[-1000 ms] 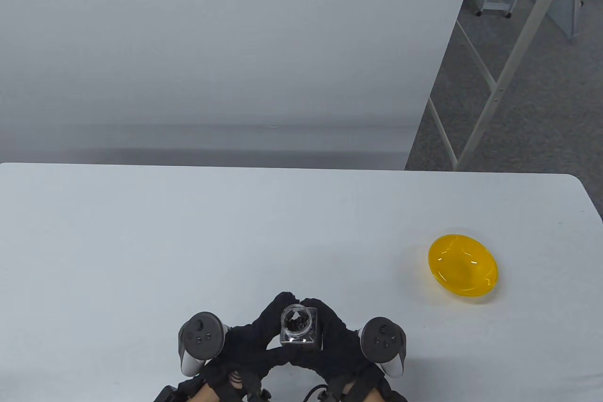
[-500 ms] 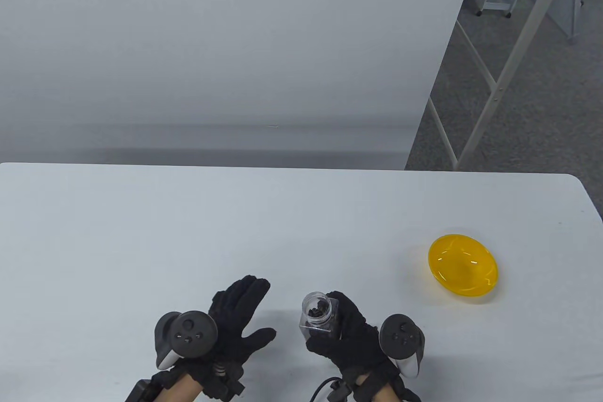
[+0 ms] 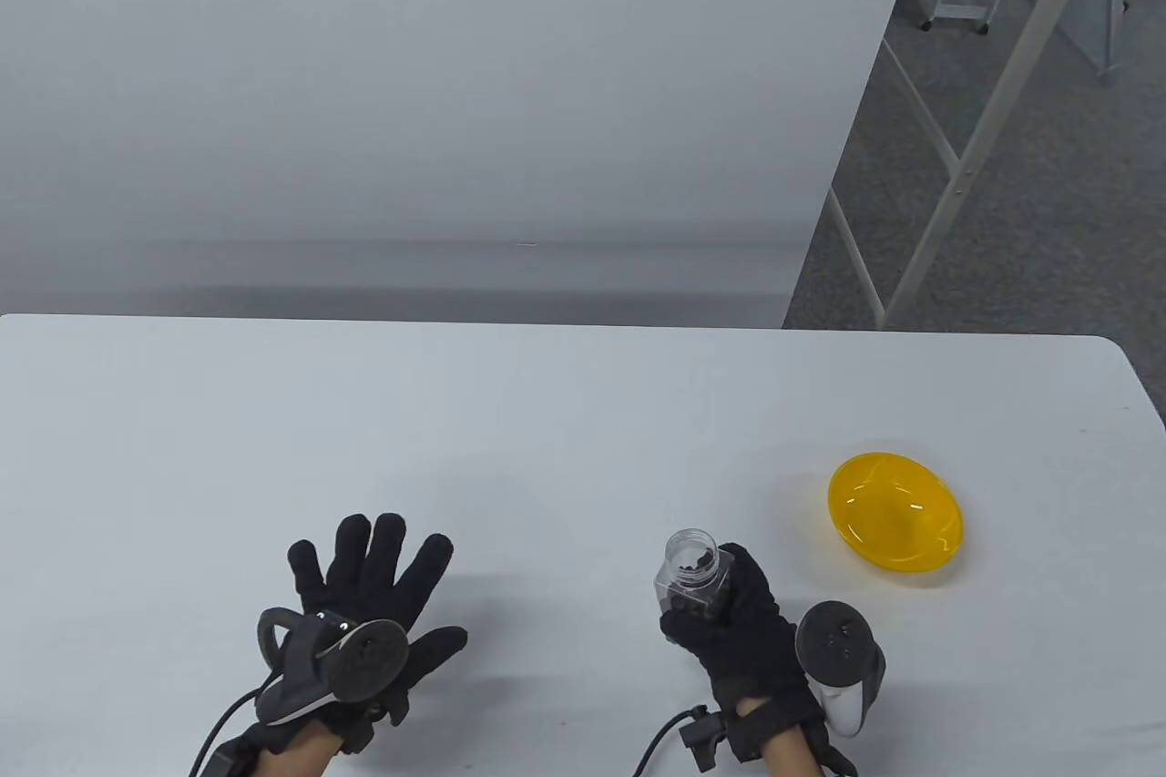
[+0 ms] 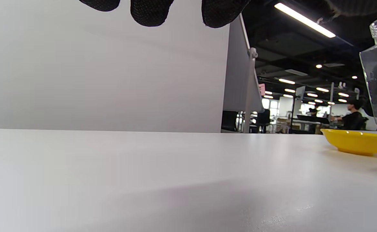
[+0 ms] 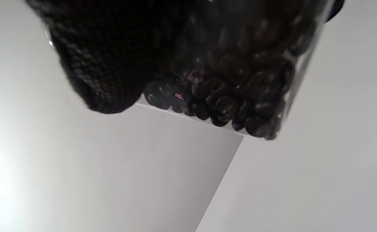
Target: Pour coffee beans from coffee jar into bowl
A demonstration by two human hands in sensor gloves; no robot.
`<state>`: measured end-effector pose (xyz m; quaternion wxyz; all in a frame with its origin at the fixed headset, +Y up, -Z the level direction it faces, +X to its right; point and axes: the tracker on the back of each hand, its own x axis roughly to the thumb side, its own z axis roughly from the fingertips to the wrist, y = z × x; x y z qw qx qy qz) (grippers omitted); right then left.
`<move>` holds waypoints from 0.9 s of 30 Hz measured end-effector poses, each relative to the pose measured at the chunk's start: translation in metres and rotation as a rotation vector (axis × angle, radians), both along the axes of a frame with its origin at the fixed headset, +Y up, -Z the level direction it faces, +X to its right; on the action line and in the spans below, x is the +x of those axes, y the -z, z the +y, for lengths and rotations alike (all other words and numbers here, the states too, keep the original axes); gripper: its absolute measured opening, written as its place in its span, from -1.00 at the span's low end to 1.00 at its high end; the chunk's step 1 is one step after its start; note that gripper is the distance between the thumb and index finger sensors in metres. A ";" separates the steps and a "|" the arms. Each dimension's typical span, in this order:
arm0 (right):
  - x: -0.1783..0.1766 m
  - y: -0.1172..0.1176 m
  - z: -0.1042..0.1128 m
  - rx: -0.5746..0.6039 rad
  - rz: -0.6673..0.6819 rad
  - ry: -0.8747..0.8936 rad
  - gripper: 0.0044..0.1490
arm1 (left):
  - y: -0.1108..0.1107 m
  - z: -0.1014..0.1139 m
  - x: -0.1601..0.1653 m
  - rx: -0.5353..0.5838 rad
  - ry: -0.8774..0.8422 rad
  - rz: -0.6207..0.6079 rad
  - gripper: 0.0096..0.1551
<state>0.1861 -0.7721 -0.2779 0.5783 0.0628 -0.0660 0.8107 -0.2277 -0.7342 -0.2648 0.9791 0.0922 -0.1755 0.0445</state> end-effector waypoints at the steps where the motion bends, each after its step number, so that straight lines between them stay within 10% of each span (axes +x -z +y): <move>1: 0.004 -0.001 0.001 -0.001 -0.017 0.003 0.20 | 0.000 0.000 -0.001 -0.010 -0.014 0.003 0.14; 27: 0.090 0.003 0.020 -0.077 -0.380 -0.112 0.20 | 0.010 -0.011 -0.020 -0.050 0.023 0.047 0.12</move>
